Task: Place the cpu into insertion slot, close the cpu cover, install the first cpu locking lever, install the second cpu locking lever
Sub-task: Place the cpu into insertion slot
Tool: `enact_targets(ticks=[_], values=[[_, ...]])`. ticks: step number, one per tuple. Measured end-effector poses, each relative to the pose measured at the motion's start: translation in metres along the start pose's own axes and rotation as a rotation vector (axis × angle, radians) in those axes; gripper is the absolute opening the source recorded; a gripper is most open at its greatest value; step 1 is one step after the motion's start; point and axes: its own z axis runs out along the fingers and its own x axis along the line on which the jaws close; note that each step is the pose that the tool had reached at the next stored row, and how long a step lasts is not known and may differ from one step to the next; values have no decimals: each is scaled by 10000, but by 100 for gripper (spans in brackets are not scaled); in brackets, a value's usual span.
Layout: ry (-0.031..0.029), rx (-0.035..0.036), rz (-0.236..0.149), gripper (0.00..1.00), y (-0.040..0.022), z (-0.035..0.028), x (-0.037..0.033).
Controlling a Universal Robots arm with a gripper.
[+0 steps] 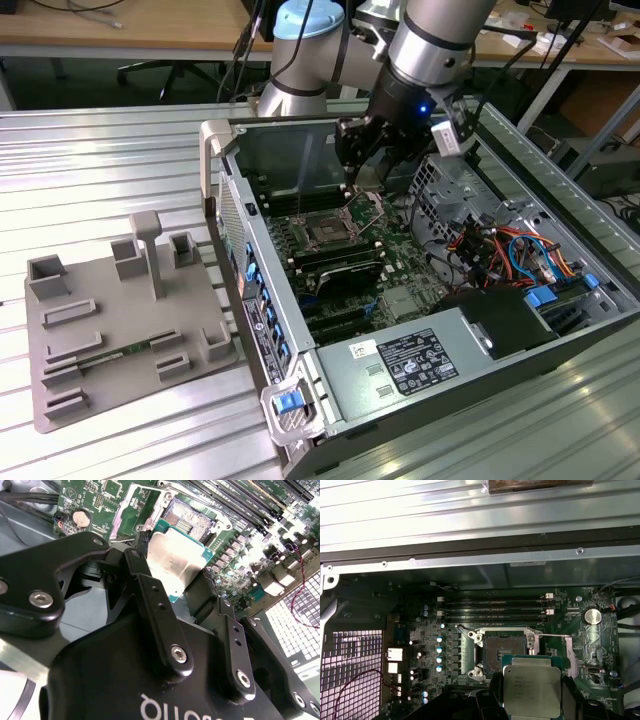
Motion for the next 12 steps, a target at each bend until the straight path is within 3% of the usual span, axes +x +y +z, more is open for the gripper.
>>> enact_targets(ticks=[12], values=[[0,1,0,55,-4,26,-1]])
